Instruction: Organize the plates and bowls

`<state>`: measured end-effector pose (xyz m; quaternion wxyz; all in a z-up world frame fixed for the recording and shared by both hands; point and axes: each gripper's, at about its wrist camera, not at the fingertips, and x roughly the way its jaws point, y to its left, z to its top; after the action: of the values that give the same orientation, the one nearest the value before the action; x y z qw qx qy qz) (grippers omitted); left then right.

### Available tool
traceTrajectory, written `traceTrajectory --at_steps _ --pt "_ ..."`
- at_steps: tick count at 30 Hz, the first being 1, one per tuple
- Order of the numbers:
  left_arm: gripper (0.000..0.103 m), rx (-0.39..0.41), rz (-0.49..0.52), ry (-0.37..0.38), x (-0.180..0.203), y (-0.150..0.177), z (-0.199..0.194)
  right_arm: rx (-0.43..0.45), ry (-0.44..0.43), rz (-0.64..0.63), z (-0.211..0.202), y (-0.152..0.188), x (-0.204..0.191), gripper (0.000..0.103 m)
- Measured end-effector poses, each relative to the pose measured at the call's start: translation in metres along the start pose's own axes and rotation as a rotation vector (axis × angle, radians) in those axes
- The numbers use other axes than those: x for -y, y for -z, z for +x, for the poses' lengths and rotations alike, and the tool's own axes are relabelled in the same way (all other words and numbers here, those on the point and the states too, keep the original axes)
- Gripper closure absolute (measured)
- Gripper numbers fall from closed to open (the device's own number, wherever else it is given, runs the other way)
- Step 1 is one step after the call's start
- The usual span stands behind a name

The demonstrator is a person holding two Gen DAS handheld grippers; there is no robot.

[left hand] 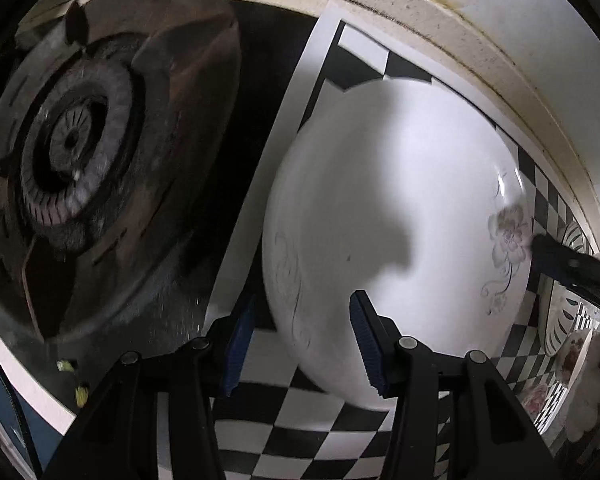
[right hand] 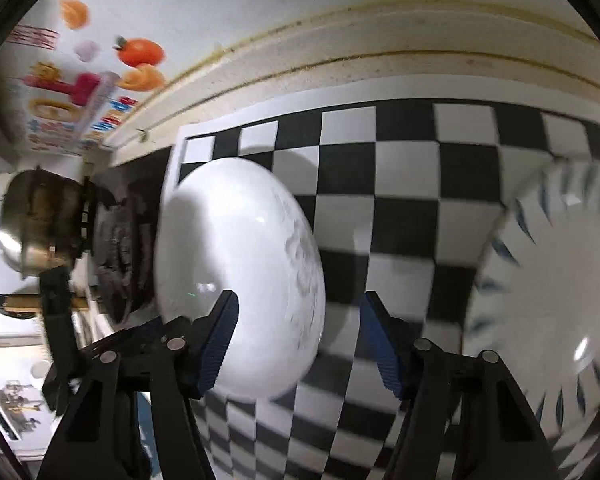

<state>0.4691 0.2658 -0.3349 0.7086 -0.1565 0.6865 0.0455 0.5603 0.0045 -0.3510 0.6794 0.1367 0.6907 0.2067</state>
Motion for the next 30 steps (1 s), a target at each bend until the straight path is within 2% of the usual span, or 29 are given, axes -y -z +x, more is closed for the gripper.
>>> traceTrajectory --at_steps 3,5,6,7,8,11,14,19,21,30 --pt "0.057 0.006 0.017 -0.004 0.002 -0.006 -0.001 -0.039 0.023 0.002 0.020 -0.009 0.002 0.048" --pt "0.061 0.015 0.034 -0.020 0.005 -0.008 -0.002 -0.059 0.019 0.007 0.029 -0.009 0.005 0.062" --pt "0.063 0.019 0.040 -0.034 0.007 -0.009 -0.001 -0.071 0.015 0.008 0.033 -0.009 0.006 0.065" --pt "0.063 0.029 0.048 -0.044 0.008 -0.009 -0.002 -0.054 0.014 0.003 0.031 -0.009 0.006 0.073" --pt "0.067 0.038 0.054 -0.053 0.008 -0.009 -0.003 -0.057 0.001 -0.002 0.032 -0.010 0.006 0.086" --pt "0.074 0.042 0.052 -0.047 0.007 -0.009 -0.005 -0.045 0.037 -0.020 0.032 -0.010 0.003 0.088" --pt "0.076 0.048 0.052 -0.043 0.001 -0.008 -0.008 -0.008 0.081 -0.062 0.029 -0.007 -0.003 0.087" --pt "0.076 0.061 0.057 -0.045 0.006 0.005 -0.015 0.004 0.074 -0.064 0.020 -0.002 0.001 0.088" --pt "0.076 0.068 0.060 -0.043 0.019 0.003 -0.011 0.013 0.067 -0.064 0.013 0.000 0.002 0.088" --pt "0.076 0.102 0.095 -0.020 0.041 0.026 -0.044 0.059 0.039 -0.062 -0.024 0.015 0.016 0.088"
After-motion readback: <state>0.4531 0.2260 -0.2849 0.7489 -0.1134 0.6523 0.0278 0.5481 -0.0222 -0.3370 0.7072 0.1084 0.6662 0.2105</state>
